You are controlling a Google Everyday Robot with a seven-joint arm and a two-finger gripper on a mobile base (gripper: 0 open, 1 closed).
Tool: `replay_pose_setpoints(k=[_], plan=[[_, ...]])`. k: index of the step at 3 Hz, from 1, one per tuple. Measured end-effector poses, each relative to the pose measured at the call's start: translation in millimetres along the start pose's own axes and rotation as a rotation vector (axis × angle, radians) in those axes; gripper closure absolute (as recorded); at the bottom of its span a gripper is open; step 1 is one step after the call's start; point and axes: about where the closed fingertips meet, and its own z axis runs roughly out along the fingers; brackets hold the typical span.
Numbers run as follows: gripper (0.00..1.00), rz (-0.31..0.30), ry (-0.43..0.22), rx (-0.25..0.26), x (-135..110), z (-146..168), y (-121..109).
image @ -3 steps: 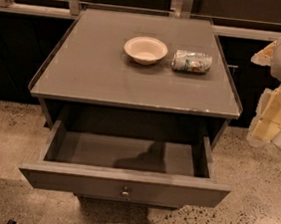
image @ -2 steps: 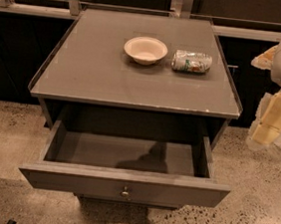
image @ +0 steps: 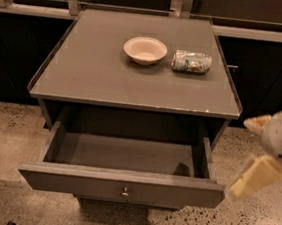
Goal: Close top drawer
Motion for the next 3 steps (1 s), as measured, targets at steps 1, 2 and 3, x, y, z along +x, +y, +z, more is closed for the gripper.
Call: replay_pose_setpoints(k=[1,2,3], plan=[[0.0,0.155,-0.052,-0.05,38.6,33.5,31.4],[0.19,0.159,-0.047,-0.056,41.3,35.3,35.9],[0.42,0.157,-0.047,-0.055,40.5,34.8,35.3]])
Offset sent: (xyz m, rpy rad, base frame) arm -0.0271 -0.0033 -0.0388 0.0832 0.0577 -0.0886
